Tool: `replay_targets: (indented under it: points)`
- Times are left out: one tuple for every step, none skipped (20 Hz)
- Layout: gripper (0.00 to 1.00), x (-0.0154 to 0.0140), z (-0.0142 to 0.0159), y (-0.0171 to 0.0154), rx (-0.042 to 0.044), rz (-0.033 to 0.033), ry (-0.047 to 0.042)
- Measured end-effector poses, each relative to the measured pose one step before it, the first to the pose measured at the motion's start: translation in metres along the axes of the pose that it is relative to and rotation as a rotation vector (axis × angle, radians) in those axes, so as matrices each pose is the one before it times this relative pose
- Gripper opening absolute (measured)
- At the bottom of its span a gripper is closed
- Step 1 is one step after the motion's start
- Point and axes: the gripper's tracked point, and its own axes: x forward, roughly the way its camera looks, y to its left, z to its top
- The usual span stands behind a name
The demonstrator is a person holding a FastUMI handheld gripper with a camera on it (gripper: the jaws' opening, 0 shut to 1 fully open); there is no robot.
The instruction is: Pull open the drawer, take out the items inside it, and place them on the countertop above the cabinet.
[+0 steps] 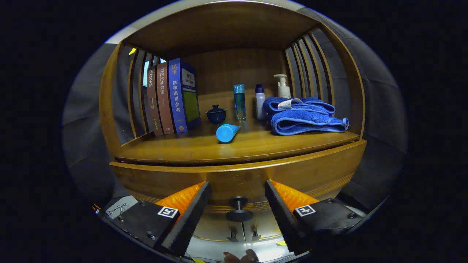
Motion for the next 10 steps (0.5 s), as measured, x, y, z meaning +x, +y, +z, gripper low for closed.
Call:
replay_targets:
  points:
    - [1.0, 0.00275, 0.00086, 0.00029, 0.00237, -0.00036, -0.00098]
    - [1.0, 0.00136, 0.00036, 0.00069, 0.00403, -0.00101, -0.00115]
    - [1.0, -0.00115, 0.00022, 0.00011, 0.00052, -0.00117, -0.00112]
    - [1.0, -0.00018, -0.0001, -0.0006, -0.00119, -0.00173, -0.00063]
    - [1.0, 0.00008, -0.00002, 0.00032, 0.00236, 0.00094, 0.00024]
    - [1.0, -0.00016, 0.00067, 0.00041, -0.00003, 0.0011, -0.00236]
    - [1.0, 0.00013, -0.00064, -0.00058, -0.00273, 0.0001, 0.00264]
    - [1.0, -0.00072, 0.0003, -0.00034, -0.00566, -0.00075, -0.00046]
    - [1.0, -0.00029, 0.00052, 0.0002, -0.00388, -0.00116, 0.00093]
    - [1.0, 0.00002, -0.00027, -0.00001, -0.00331, -0.00212, 0.00181]
